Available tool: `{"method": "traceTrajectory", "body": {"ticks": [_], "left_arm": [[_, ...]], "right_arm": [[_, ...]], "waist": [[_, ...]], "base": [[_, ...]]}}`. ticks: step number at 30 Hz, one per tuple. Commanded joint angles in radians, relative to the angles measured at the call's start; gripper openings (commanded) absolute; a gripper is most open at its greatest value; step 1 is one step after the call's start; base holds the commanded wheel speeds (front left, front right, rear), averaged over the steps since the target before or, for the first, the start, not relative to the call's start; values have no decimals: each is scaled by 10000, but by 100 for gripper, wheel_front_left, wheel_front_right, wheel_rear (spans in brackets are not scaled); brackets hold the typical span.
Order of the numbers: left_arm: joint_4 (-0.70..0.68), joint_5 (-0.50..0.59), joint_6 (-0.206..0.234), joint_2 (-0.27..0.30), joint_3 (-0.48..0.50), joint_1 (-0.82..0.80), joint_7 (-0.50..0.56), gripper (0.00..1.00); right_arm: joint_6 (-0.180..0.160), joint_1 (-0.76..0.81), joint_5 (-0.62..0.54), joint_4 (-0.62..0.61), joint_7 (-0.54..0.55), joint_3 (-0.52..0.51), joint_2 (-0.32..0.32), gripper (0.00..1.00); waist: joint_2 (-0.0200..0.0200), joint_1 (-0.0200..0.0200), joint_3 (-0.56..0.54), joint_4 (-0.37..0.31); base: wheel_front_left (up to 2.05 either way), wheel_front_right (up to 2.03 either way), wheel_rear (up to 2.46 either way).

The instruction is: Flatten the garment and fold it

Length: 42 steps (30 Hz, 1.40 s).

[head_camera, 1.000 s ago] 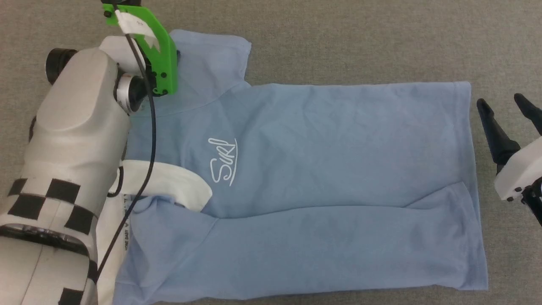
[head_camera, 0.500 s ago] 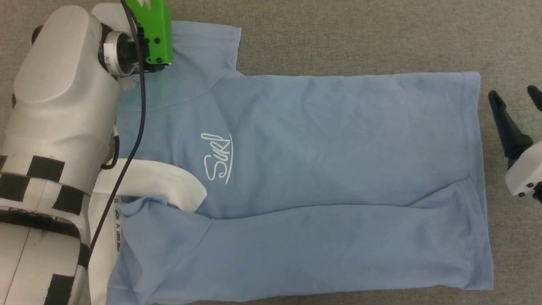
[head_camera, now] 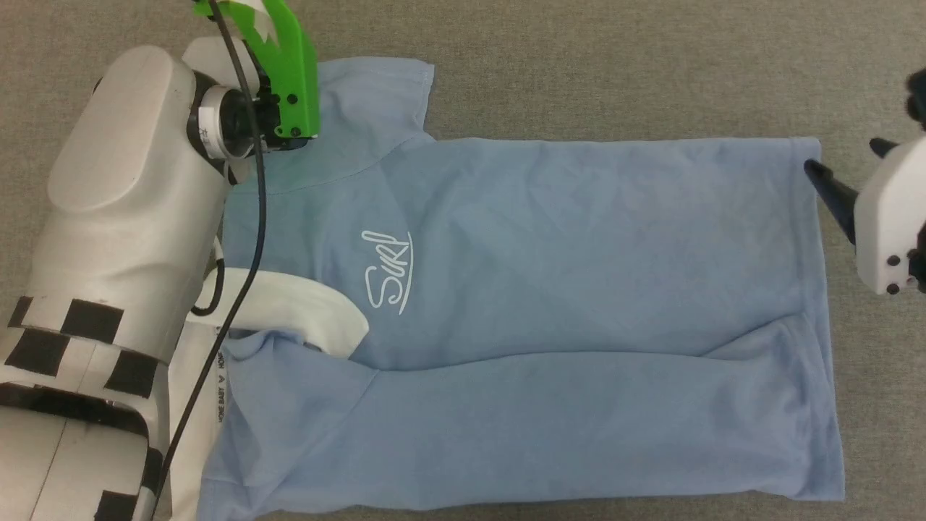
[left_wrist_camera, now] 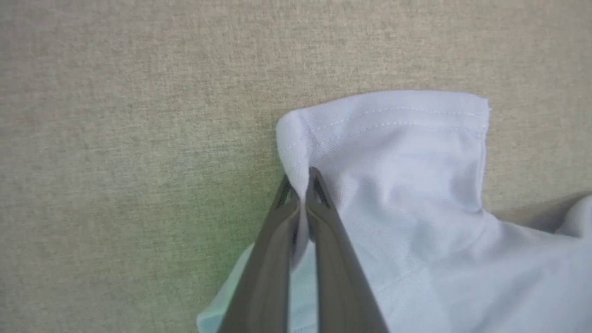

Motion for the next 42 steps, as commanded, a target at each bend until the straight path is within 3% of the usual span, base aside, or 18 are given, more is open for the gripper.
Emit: {"method": "traceTrajectory", "body": {"ticks": [1,6,18,19,20,27,34,42], "left_arm": [[-167,-14,56,63,-3,147,35,0],[-786,-35,165,105,-27,101,195,0],[-1629,-127,264,215,-56,316,229,0],[-1653,-140,260,224,-54,344,221,0],[-1755,-259,195,255,5,519,87,0],[-2111,-528,-256,428,168,966,-447,0],[-3025,-1161,-601,769,702,2014,-1061,0],[-4775,-1835,-435,1244,1297,3989,-1473,0]], "right_arm": [[-15,-338,-190,57,548,194,-78,100],[-15,-1102,-502,441,2015,575,-89,100],[-15,-1301,-605,1727,2189,1699,-62,100],[-15,-1290,-533,1790,2238,1728,-98,60],[-15,-1256,-247,1853,2192,1743,-270,0],[-15,-1100,-152,1890,1060,1337,-198,0],[-15,-431,122,2067,110,931,-40,0],[-15,838,282,2147,-377,476,127,0]], "waist": [[0,-1,52,58],[0,-1,316,252],[0,-1,686,501],[0,-1,682,505],[0,-1,548,513],[0,-1,-266,491],[0,-1,-1749,476],[0,-1,-3066,543]], "base": [[0,0,0],[0,0,0],[0,0,0],[0,0,0],[0,0,0],[0,0,0],[0,0,0],[0,0,0]]}}
